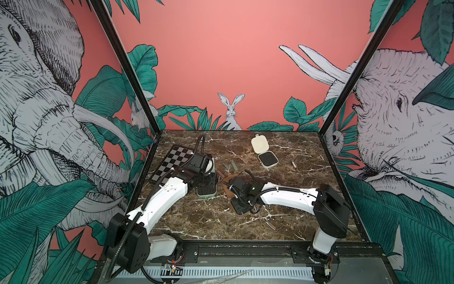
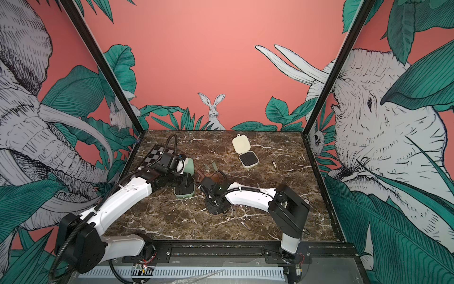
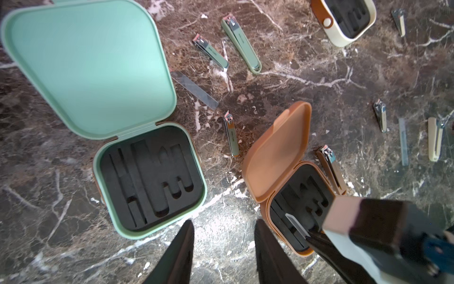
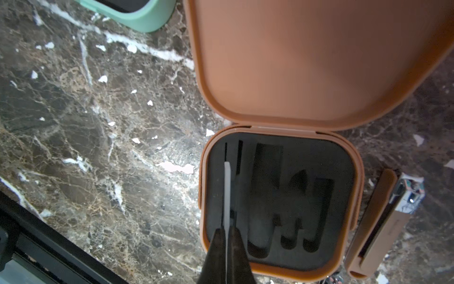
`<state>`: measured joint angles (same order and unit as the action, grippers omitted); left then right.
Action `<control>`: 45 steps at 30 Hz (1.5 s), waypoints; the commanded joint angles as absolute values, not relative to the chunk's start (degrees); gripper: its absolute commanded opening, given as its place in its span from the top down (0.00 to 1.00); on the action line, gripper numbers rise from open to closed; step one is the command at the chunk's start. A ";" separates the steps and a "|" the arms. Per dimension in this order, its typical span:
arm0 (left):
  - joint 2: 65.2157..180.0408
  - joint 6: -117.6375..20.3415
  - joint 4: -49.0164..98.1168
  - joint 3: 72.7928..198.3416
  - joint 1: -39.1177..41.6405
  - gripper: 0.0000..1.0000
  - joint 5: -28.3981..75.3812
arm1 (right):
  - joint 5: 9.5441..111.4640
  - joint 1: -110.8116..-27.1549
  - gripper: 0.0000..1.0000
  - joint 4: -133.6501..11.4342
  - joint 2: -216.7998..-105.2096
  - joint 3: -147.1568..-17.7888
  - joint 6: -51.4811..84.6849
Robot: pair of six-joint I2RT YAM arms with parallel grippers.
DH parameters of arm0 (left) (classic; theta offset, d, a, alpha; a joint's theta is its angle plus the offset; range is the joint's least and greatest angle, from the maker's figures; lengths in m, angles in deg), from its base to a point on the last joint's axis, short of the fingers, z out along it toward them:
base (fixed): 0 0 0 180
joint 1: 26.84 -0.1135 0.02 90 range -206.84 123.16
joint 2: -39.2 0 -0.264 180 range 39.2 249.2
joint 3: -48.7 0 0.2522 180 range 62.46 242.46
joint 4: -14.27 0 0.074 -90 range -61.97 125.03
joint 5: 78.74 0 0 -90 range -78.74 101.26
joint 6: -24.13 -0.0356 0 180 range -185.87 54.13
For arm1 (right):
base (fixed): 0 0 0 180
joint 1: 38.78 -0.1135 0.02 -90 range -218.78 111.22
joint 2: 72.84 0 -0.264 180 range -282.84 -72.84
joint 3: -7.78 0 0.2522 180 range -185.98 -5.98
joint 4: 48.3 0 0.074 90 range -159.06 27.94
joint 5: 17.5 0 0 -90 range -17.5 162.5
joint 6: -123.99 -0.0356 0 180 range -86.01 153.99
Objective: Organize nail clipper sets
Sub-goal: Place the nail clipper in the storage box.
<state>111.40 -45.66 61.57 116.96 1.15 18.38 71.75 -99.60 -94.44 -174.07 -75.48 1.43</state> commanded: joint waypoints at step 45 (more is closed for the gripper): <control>107.79 -43.10 62.49 112.91 1.28 0.56 17.17 | 74.93 -99.20 1.00 -96.44 -179.98 -78.43 -2.49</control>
